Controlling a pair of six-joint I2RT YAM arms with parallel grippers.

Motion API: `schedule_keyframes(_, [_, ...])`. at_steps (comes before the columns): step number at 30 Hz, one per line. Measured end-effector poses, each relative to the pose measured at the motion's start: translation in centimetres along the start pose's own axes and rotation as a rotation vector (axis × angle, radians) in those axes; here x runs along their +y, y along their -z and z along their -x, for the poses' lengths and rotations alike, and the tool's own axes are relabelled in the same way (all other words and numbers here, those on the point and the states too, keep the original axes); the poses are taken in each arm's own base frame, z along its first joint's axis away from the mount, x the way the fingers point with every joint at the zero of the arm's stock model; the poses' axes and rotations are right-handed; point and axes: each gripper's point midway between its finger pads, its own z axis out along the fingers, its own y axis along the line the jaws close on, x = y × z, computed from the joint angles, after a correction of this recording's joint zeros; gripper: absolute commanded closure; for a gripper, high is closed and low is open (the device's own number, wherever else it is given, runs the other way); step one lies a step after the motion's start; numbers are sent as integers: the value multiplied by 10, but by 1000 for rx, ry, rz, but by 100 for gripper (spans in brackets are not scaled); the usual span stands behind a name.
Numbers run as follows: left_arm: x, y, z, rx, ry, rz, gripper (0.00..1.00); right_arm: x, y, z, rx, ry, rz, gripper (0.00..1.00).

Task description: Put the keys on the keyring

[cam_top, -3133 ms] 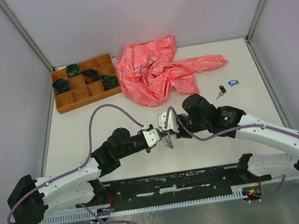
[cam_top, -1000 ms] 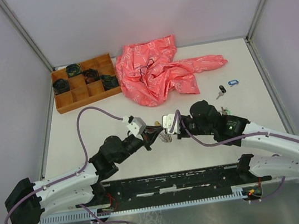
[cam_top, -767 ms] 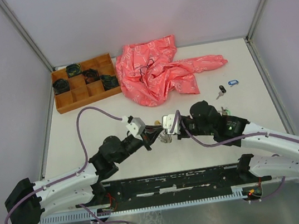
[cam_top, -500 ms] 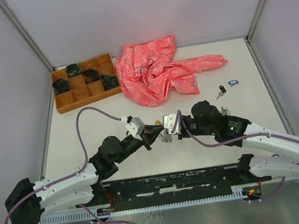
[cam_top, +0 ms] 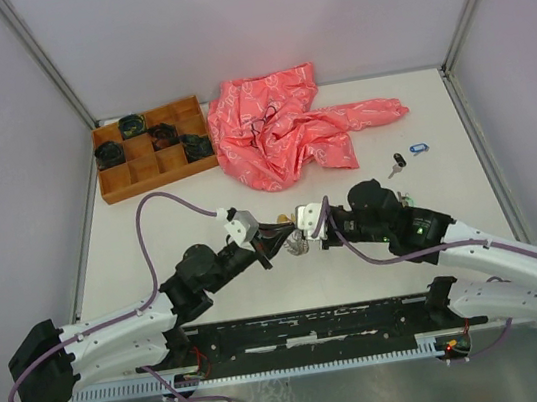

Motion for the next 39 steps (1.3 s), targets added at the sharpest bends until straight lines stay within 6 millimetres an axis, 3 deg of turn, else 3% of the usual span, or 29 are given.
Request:
schedule_keyframes(8, [-2, 1, -2, 5, 0, -9, 97, -2, 1, -4, 18, 6, -10, 99])
schedule_keyframes(17, [-4, 0, 0, -4, 0, -25, 97, 1, 5, 0, 3, 17, 4, 80])
schedule_keyframes(26, [-4, 0, 0, -5, 0, -25, 97, 4, 7, 5, -21, 12, 18, 77])
schedule_keyframes(34, [-4, 1, 1, -6, -1, -26, 97, 4, 7, 6, -24, -8, 15, 66])
schedule_keyframes(39, [-5, 1, 4, -14, -2, -30, 97, 4, 5, 8, -40, -33, 6, 65])
